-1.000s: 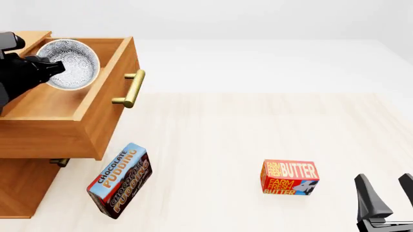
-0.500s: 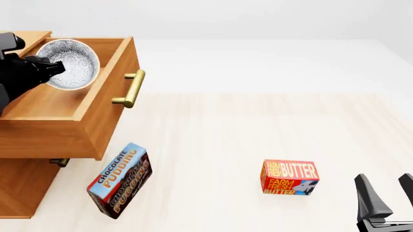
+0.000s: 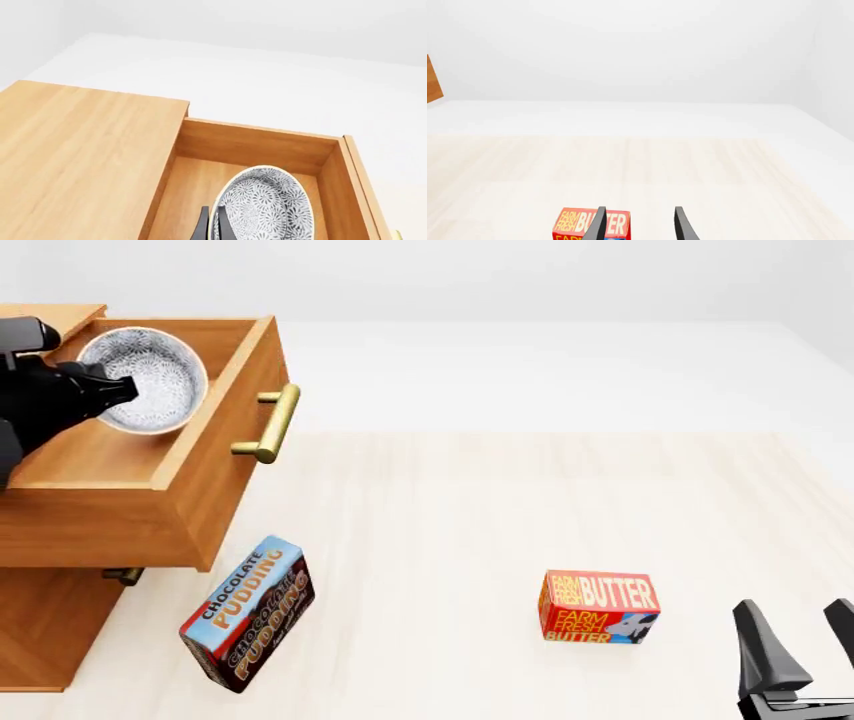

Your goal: Put the bowl in the top drawer of the cabinet.

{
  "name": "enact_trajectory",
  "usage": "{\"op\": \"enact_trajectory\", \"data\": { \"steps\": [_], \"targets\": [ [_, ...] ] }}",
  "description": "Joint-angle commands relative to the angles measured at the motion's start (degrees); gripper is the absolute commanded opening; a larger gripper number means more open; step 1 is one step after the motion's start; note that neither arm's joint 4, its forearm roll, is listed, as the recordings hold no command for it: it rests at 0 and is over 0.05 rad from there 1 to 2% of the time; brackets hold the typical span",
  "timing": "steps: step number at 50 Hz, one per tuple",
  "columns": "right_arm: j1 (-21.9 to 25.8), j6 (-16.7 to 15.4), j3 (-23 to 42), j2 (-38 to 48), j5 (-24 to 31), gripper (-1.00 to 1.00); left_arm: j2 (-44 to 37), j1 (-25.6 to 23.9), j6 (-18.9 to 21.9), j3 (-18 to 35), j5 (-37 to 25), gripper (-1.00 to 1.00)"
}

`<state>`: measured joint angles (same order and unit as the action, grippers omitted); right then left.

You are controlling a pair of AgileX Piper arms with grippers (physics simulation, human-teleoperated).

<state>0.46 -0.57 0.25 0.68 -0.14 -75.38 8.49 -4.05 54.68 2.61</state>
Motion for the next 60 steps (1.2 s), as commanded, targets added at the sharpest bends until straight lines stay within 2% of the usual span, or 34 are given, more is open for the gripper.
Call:
{"op": "enact_trajectory", "data": {
  "steps": [1,15,16,37,44,60],
  "targets": [
    [0.00,0.00,0.00,0.00,0.00,1.00,-2.52,3.33,2.93,-0.74,0.92,-1.00],
    [0.01,-0.02,0.00,-0.01,0.00,1.00,-3.31,3.00,2.15,-0.77,0.94,-1.00],
    [0.00,-0.01,0.00,-0.01,0.00,1.00,-3.41,2.93,1.88,-0.69,0.81,1.00],
    [0.01,0.01,0.00,-0.01,0.00,1.00,-2.24,4.77,2.43,-1.09,0.99,1.00],
    [0.00,-0.01,0.00,0.00,0.00,1.00,1.18,4.43,3.48,-1.58,1.32,1.00],
    [-0.01,0.00,0.00,-0.01,0.00,1.00,7.45,3.26,2.59,-0.98,-0.05,1.00]
  ]
}}
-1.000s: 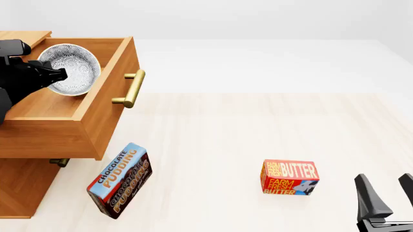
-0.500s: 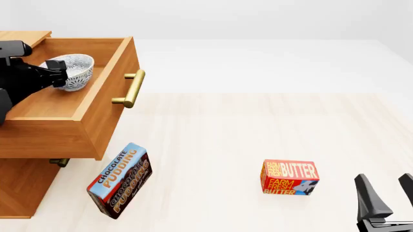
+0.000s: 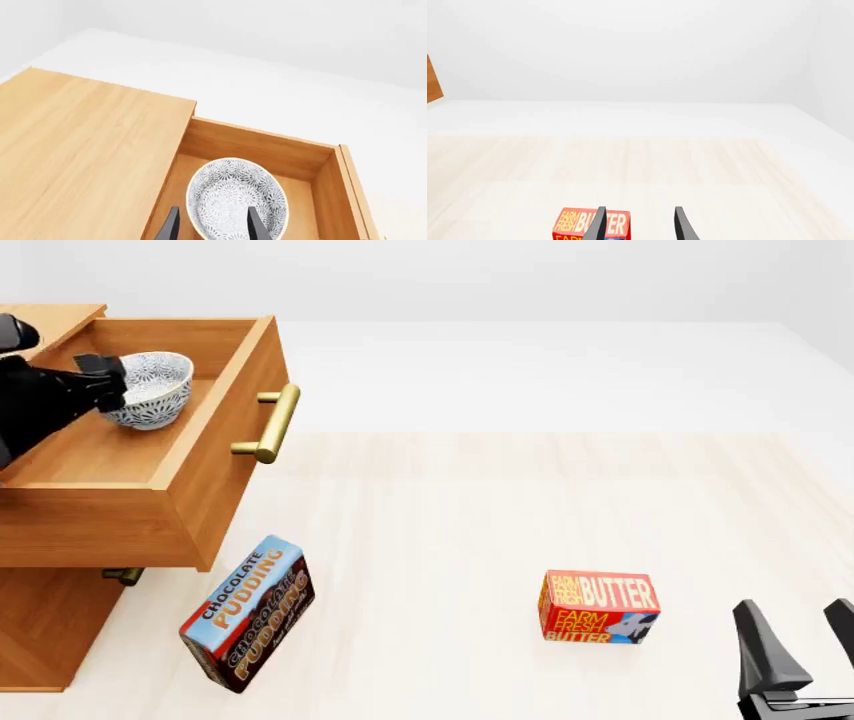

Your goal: Put the bowl in the top drawer of the cabinet.

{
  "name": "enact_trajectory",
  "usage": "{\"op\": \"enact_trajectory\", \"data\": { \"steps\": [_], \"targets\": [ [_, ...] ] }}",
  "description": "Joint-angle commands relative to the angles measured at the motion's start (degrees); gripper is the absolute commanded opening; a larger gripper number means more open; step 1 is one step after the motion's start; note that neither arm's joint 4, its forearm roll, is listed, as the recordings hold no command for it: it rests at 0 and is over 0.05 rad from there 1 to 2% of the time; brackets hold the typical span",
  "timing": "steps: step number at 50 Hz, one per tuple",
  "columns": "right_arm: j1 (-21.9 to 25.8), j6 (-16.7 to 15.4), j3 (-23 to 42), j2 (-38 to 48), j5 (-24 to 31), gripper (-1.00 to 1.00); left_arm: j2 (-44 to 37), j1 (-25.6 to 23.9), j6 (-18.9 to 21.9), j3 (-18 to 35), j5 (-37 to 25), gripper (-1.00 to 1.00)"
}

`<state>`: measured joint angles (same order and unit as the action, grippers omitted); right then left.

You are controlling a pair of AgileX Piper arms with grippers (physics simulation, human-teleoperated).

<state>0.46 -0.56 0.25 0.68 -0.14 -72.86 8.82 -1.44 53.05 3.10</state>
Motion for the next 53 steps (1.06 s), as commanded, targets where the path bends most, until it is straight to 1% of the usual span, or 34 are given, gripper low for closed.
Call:
{"op": "enact_trajectory", "data": {
  "steps": [1,12,28,40,53],
  "targets": [
    [0.00,-0.02,0.00,0.00,0.00,1.00,5.44,2.82,-0.19,0.56,-0.45,1.00],
    [-0.02,-0.02,0.00,0.02,0.00,1.00,9.20,1.48,-0.54,0.74,-2.56,1.00],
    [0.01,0.01,0.00,0.00,0.00,1.00,14.35,-1.90,0.32,0.50,-4.76,1.00],
    [-0.02,0.00,0.00,0.02,0.00,1.00,17.93,-5.13,0.76,-0.84,-6.83,1.00],
    [-0.01,0.00,0.00,0.01,0.00,1.00,20.36,-7.24,0.49,-2.16,-8.47,1.00]
  ]
}}
